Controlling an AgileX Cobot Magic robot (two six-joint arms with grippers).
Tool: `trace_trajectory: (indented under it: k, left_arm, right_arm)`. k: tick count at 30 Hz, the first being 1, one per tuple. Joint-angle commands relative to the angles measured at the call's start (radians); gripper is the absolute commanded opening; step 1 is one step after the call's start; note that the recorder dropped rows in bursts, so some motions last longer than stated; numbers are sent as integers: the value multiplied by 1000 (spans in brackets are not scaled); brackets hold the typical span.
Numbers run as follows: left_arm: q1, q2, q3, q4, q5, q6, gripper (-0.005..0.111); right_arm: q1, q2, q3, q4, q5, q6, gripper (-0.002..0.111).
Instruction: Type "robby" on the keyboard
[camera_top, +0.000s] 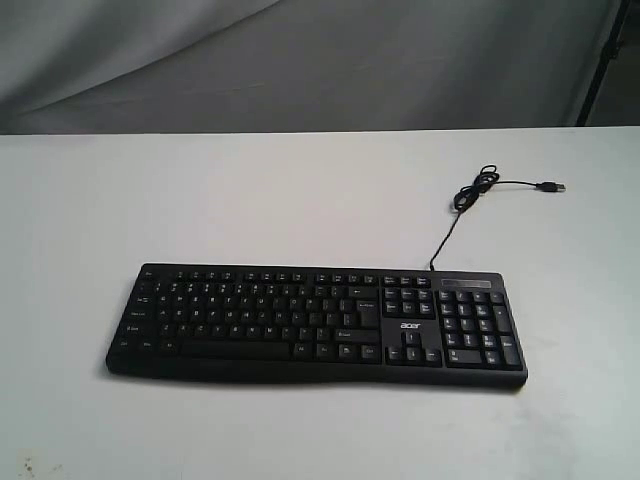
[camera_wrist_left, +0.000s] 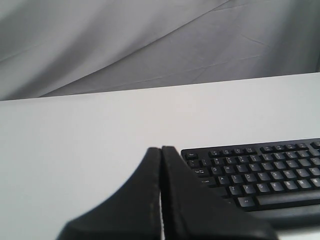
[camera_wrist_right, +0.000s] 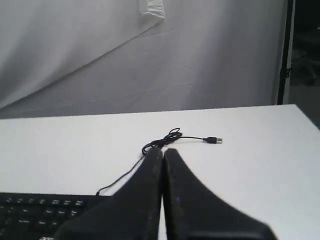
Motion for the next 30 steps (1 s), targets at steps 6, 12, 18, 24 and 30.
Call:
trace_trajectory:
  k: [6,12,18,24,30]
  left_arm:
    - [-6,-3,4,5,-5,-3,0]
    - [-6,-3,4,5,-5,-3,0]
    - [-6,-3,4,5,-5,-3,0]
    - [-6,-3,4,5,-5,-3,0]
    - [-6,-3,4,5,-5,-3,0]
  right_arm:
    - [-8,-6,5,-134,63,334,0]
    - [-8,-6,5,-155,79,628,0]
    - [-8,-6,5,-454,63,501,0]
    - [-8,-6,5,-542,81,637,0]
    - [-8,-6,5,-715,157,629,0]
